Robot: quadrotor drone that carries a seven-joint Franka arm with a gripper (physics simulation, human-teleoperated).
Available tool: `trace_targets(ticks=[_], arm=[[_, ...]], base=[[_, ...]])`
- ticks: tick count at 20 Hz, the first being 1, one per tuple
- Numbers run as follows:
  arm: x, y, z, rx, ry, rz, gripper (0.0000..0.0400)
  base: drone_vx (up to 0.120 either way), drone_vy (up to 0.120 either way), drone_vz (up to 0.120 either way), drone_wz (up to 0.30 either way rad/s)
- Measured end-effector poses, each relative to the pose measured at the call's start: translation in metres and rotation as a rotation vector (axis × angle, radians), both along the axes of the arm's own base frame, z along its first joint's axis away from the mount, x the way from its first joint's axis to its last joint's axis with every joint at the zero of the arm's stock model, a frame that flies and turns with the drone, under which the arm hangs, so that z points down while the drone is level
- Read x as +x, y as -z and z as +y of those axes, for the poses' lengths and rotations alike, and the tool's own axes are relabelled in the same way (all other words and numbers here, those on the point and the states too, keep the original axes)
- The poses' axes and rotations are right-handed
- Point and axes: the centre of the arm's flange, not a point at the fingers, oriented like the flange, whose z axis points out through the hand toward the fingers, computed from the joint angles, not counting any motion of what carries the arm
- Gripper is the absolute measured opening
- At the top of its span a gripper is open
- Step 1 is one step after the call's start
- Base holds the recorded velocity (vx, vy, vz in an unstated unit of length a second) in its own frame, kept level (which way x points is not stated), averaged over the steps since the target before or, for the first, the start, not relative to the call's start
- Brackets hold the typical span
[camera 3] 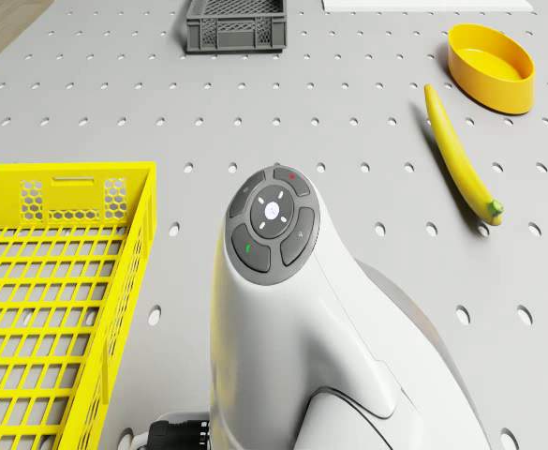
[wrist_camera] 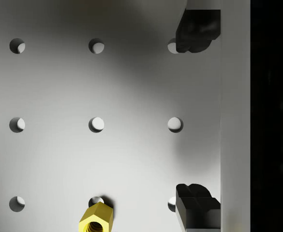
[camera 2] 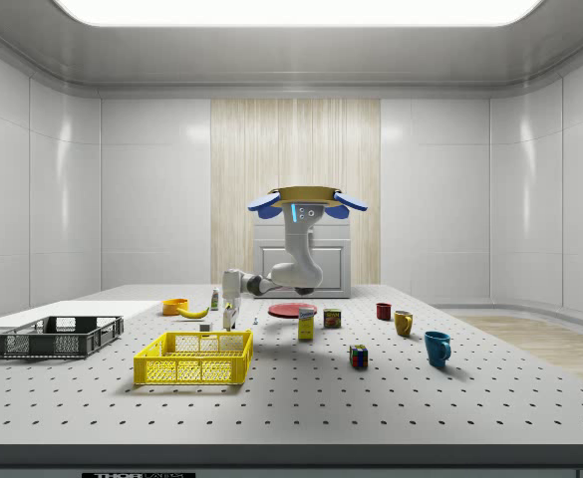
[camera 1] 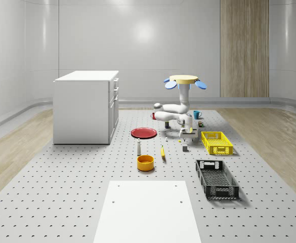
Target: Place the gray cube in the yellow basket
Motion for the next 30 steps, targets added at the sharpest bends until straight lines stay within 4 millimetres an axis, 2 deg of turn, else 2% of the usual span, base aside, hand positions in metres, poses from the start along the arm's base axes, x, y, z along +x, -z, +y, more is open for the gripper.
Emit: trace_targets(ticks=[3,14,16,30], arm=[[0.0,0.0,0.0,0.0,0.0,0.0,0.04],[0.0,0.0,0.0,0.0,0.0,0.0,0.04],[0.0,0.0,0.0,0.0,0.0,0.0,0.04],[0.0,0.0,0.0,0.0,0.0,0.0,0.04]], base=[[0.0,-0.027,0.0,0.0],[0.0,-0.116,0.0,0.0],[0.02,0.0,0.0,0.0],[0.109,0.02,0.0,0.0]])
